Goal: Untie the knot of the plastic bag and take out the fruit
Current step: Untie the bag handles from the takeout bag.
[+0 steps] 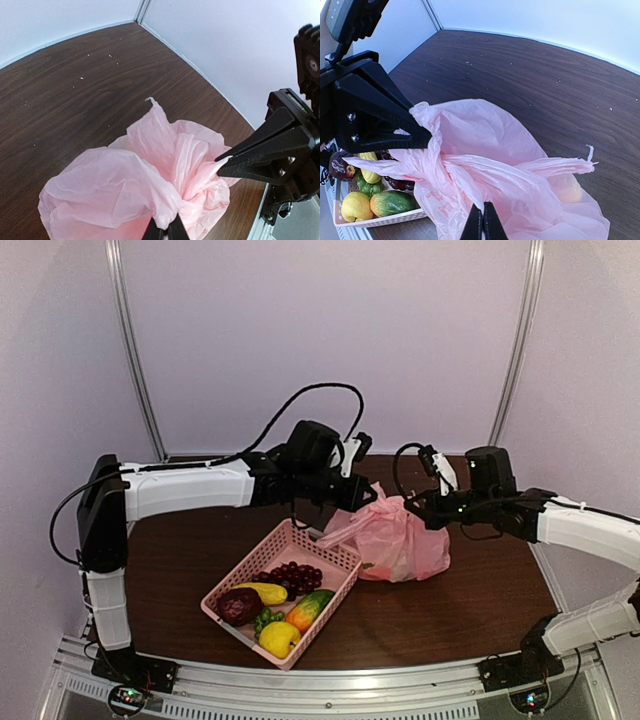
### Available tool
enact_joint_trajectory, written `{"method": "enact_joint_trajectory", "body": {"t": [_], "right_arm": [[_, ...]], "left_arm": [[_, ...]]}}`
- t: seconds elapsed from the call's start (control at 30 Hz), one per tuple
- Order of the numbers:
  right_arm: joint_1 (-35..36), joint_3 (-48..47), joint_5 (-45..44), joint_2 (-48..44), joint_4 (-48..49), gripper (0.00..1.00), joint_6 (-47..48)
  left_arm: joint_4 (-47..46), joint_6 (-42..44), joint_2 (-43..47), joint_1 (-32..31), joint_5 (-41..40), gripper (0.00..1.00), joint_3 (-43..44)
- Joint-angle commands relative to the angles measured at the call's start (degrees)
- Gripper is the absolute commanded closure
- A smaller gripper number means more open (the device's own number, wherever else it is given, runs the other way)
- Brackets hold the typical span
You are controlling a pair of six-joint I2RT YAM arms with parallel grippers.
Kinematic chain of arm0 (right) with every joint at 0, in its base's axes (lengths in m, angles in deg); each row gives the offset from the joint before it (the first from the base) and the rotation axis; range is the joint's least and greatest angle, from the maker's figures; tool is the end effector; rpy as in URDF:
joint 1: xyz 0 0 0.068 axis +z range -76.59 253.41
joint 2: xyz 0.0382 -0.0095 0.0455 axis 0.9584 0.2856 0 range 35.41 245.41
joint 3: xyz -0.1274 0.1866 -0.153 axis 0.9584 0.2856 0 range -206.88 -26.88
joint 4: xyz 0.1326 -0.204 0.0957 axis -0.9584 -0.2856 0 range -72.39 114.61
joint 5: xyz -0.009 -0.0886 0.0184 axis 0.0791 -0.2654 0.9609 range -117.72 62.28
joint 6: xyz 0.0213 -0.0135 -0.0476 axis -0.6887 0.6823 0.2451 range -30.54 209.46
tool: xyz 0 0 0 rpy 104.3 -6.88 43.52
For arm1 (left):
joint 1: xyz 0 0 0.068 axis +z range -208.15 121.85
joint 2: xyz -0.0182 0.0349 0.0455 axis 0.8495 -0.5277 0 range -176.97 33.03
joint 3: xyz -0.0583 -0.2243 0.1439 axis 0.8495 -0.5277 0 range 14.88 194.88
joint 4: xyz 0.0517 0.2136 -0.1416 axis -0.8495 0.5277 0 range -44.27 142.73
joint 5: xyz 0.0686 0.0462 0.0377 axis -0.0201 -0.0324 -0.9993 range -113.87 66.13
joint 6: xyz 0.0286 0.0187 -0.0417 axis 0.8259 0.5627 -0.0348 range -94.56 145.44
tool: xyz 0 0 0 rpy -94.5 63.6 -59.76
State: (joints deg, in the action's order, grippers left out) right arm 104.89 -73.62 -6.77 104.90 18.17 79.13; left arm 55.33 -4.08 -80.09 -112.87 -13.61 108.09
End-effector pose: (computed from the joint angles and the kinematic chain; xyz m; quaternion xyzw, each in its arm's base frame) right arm 0.2238 0.1520 0.2692 -0.2461 0.8168 0.3241 0.4090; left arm 0.2658 -0.3868 0.2756 0.2316 0.8299 -0.3937 0.3203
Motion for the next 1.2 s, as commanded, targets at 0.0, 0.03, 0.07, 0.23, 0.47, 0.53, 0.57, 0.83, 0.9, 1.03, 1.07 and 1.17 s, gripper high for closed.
{"method": "enact_joint_trajectory", "body": {"t": [0.0,0.03,0.07,0.23,0.47,0.53,0.57,0.83,0.9,1.03,1.07,1.17], "right_arm": [[-0.3,3.2,-4.8,-3.3,0.5,1.0,-2.3],[-0.3,4.0,-5.0,-3.7,0.8,1.0,-2.6],[-0.3,4.8,-5.0,-4.0,1.0,1.0,-2.9],[-0.3,8.0,-3.7,-3.9,2.5,1.0,-4.5],[-0.3,8.7,-2.6,-5.1,2.5,1.0,-5.4],[-0.3,7.0,-2.0,-5.2,0.4,0.95,-4.9],[-0.3,6.0,-2.0,-5.4,-1.2,0.86,-4.4],[-0.4,-0.7,-2.6,-4.2,-7.3,0.47,-1.6],[-0.4,-2.6,-1.8,-2.4,-8.3,0.45,-0.6],[-0.6,-5.8,0.7,1.8,-9.5,0.43,1.1],[-0.7,-6.4,1.5,2.7,-9.5,0.43,1.5],[-1.0,-7.9,4.0,5.6,-9.3,0.43,2.1]], "left_arm": [[0.6,-0.5,3.5,1.9,-2.8,1.0,-0.8],[0.3,-0.7,3.7,2.1,-2.5,1.0,-1.5],[-0.1,-0.8,3.9,2.2,-2.3,1.0,-2.2],[-0.9,-2.2,4.0,2.2,-2.3,1.0,-5.2],[-2.6,-3.0,4.5,2.3,-0.7,1.0,-7.3],[-3.3,-2.9,4.6,2.3,0.3,1.0,-7.2],[-3.6,-2.8,4.7,2.3,0.7,1.0,-7.2],[-4.5,-2.3,5.1,2.2,2.5,1.0,-7.2],[-4.5,-2.3,5.1,2.3,2.8,1.0,-7.2],[-4.6,-2.1,5.1,2.3,3.1,1.0,-6.9],[-4.6,-2.1,5.1,2.3,3.2,1.0,-6.9],[-4.6,-2.1,5.1,2.2,3.2,1.0,-6.9]]}}
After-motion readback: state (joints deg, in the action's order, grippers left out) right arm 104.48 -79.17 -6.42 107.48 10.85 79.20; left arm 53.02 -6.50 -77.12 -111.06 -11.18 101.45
